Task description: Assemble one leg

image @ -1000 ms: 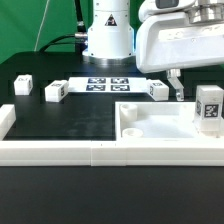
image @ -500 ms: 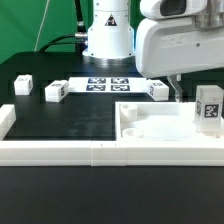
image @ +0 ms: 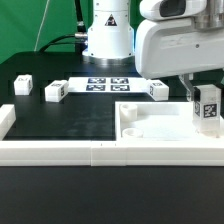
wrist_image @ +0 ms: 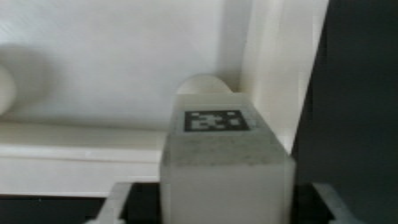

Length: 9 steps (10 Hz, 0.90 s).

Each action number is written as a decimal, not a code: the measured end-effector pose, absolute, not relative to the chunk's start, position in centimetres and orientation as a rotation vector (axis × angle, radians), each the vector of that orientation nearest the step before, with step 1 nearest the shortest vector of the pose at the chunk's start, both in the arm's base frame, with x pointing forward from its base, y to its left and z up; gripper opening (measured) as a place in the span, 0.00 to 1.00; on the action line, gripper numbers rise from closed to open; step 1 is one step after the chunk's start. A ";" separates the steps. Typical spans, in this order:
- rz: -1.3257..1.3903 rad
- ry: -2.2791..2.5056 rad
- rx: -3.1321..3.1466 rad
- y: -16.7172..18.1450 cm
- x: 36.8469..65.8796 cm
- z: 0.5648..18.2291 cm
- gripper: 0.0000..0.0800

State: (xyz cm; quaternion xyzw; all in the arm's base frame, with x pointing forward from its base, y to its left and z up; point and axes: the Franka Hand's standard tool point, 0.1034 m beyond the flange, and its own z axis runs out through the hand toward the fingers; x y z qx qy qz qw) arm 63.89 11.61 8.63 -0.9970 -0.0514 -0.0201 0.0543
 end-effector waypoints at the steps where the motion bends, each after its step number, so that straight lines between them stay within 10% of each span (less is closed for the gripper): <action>1: -0.060 -0.129 -3.029 11.6 63.9 8.6 0.36; 9: -0.003 1.049 -2.831 11.3 63.9 8.5 0.36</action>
Offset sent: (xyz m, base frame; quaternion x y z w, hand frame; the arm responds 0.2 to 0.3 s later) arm -0.0093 -0.0023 -0.0130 0.0171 -0.0096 0.3522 0.9357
